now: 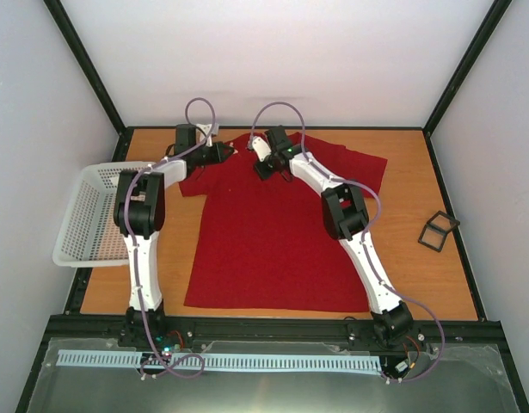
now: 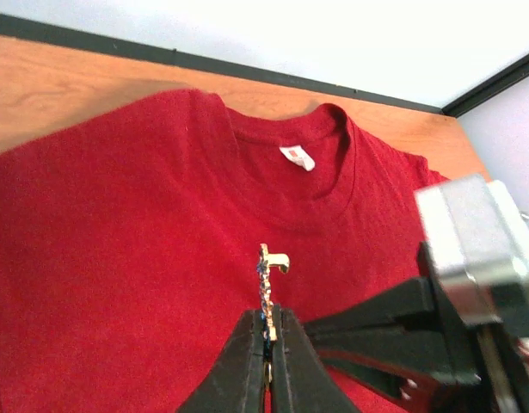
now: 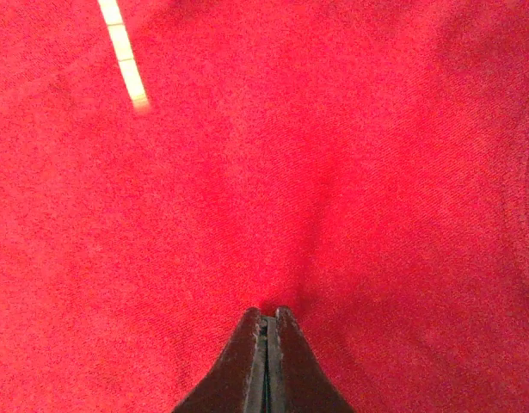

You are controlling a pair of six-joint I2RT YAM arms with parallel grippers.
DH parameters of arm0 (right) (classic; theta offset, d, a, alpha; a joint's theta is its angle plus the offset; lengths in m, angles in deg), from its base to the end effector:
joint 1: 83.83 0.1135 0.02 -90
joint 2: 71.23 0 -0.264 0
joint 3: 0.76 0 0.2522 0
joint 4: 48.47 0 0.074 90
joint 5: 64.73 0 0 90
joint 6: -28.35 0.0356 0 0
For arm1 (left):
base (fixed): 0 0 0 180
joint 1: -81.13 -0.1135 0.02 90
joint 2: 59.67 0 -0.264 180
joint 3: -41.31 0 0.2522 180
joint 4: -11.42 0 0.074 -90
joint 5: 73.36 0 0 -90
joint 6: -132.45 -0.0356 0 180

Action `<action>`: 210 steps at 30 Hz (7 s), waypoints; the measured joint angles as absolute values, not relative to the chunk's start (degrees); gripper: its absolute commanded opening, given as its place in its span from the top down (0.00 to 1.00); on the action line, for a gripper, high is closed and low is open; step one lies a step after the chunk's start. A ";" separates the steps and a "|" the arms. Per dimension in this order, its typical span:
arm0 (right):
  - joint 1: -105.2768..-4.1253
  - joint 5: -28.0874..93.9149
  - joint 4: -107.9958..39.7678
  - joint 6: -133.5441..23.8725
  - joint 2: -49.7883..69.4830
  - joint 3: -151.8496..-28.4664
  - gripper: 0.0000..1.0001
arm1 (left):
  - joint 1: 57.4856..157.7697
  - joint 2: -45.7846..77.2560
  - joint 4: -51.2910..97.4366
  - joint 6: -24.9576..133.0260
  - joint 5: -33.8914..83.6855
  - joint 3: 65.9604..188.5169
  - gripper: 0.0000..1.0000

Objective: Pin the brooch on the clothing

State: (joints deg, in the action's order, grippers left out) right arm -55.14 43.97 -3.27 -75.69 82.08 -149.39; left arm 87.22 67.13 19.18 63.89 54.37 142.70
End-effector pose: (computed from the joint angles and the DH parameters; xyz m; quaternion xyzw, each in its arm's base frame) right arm 0.5004 0.2868 0.1291 -0.3896 0.8429 0.1945 0.3162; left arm 0.4864 -0.0738 0.1608 0.0413 0.8454 -0.3834 0.3697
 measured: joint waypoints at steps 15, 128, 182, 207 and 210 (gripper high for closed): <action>-56.43 50.99 -5.89 -76.04 80.03 -146.55 0.97 | 87.17 77.41 21.52 63.58 57.96 153.41 0.99; -58.44 54.97 -8.38 -97.99 80.03 -144.56 0.97 | 86.56 93.71 52.95 54.57 84.21 180.34 0.99; -60.89 53.57 -9.21 -96.28 68.14 -128.48 0.38 | 86.65 93.71 48.33 60.67 90.41 177.04 0.99; -60.15 55.71 -0.86 -111.95 76.05 -141.20 0.46 | 86.67 93.71 48.33 61.07 91.83 177.04 0.99; -59.67 55.40 -0.54 -112.50 76.33 -142.22 0.46 | 86.67 93.71 48.38 61.07 91.88 177.04 0.99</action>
State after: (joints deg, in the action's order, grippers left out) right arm -59.67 55.40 -0.54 -112.50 76.33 -142.22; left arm 86.67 93.71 48.38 61.07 91.88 177.04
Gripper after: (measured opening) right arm 0.541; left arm 0.030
